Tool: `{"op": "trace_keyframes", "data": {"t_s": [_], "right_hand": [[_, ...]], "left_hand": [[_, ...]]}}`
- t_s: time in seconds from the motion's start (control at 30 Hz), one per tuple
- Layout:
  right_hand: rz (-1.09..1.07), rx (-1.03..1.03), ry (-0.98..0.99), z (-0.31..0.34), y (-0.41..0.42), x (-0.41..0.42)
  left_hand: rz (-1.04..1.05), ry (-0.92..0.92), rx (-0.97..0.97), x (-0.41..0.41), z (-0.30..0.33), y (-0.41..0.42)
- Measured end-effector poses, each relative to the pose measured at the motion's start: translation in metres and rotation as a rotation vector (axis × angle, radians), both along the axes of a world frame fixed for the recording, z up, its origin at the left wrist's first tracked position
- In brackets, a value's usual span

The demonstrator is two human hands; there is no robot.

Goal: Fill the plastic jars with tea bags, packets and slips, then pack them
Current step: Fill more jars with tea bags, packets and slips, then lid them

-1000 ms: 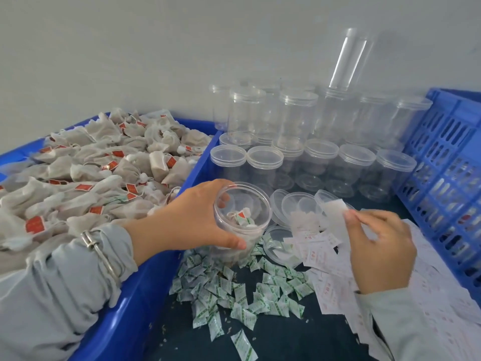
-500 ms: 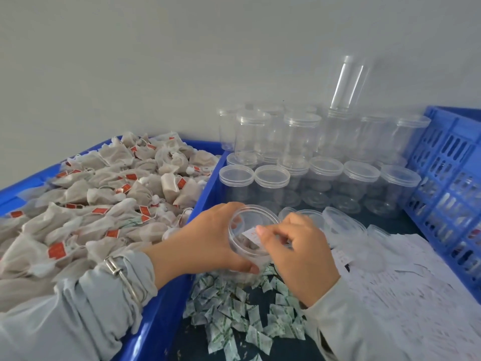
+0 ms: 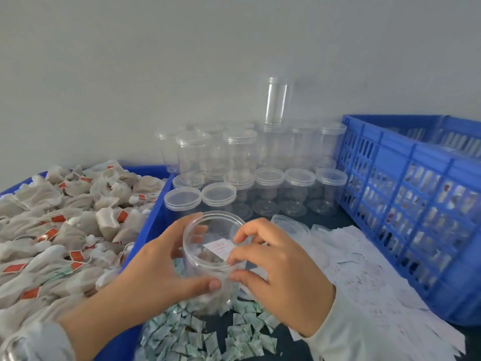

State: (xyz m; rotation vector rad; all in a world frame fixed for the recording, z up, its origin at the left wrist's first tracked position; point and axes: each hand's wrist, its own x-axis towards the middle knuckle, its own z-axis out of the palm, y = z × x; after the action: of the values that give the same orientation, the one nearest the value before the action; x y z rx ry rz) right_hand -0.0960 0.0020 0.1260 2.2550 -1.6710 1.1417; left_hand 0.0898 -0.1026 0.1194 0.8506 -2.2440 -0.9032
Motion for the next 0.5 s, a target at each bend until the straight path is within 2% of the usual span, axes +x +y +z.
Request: {"op": "trace_keyframes", "data": {"t_s": [0.23, 0.33, 0.5], "right_hand": [[0.008, 0.010, -0.114, 0.040, 0.021, -0.029], [-0.056, -0.081, -0.071, 0.070, 0.032, -0.053], [-0.327, -0.311, -0.003, 0.138, 0.040, -0.117]], "left_hand": [[-0.074, 0.180, 0.121, -0.014, 0.003, 0.003], [-0.060, 0.145, 0.138, -0.019, 0.002, 0.001], [-0.019, 0.026, 0.175, -0.027, -0.001, -0.011]]}}
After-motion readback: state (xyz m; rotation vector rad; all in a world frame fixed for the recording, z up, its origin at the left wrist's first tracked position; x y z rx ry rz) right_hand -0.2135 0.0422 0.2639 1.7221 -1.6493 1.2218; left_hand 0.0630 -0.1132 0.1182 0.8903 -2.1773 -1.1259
